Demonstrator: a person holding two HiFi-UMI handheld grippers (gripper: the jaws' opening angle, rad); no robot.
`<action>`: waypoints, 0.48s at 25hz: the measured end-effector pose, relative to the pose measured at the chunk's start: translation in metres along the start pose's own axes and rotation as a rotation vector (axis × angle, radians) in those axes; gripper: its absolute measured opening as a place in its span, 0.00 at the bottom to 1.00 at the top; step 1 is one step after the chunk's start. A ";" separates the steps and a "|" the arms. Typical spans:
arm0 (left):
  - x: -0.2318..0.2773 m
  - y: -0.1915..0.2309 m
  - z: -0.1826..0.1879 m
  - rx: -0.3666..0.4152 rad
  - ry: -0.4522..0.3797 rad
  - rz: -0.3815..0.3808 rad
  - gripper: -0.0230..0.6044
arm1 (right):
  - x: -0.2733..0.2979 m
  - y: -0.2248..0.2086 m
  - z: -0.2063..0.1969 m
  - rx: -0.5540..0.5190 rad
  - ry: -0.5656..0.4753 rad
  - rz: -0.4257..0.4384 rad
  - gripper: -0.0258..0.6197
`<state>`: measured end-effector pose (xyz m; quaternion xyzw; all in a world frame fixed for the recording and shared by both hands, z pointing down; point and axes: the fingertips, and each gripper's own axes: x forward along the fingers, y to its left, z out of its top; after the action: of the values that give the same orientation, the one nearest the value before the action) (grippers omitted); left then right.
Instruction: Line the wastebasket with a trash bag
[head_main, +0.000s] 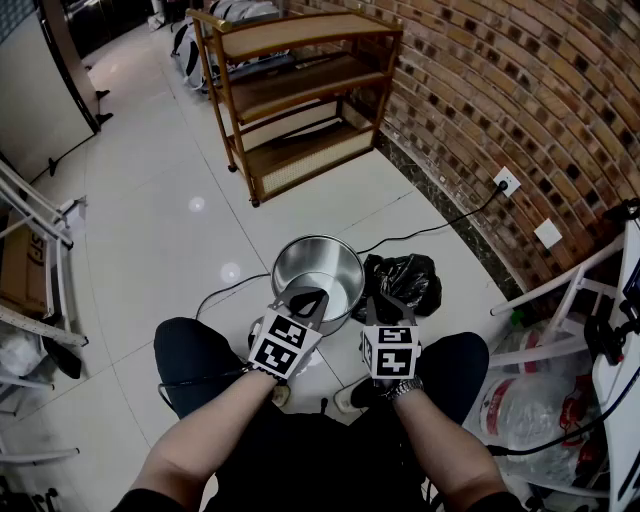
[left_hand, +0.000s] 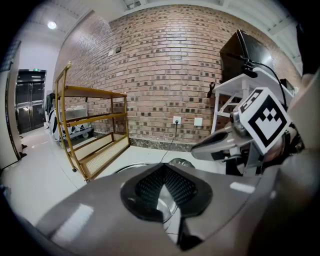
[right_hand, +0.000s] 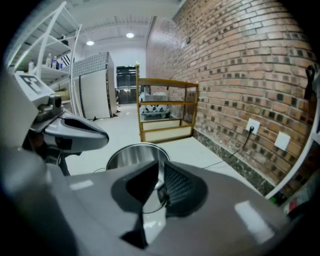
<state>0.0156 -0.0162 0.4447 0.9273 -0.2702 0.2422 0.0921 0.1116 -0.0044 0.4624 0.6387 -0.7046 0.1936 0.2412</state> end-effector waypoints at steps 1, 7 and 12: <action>0.003 0.001 0.001 0.004 0.001 -0.001 0.04 | 0.003 -0.004 -0.003 0.000 0.009 -0.010 0.11; 0.018 0.005 0.005 0.030 0.023 0.005 0.04 | 0.021 -0.023 -0.027 0.009 0.076 -0.056 0.19; 0.038 0.005 0.005 0.027 0.047 -0.001 0.04 | 0.039 -0.038 -0.053 0.010 0.148 -0.086 0.23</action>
<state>0.0427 -0.0390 0.4595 0.9227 -0.2641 0.2675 0.0859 0.1517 -0.0088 0.5271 0.6534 -0.6558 0.2334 0.2975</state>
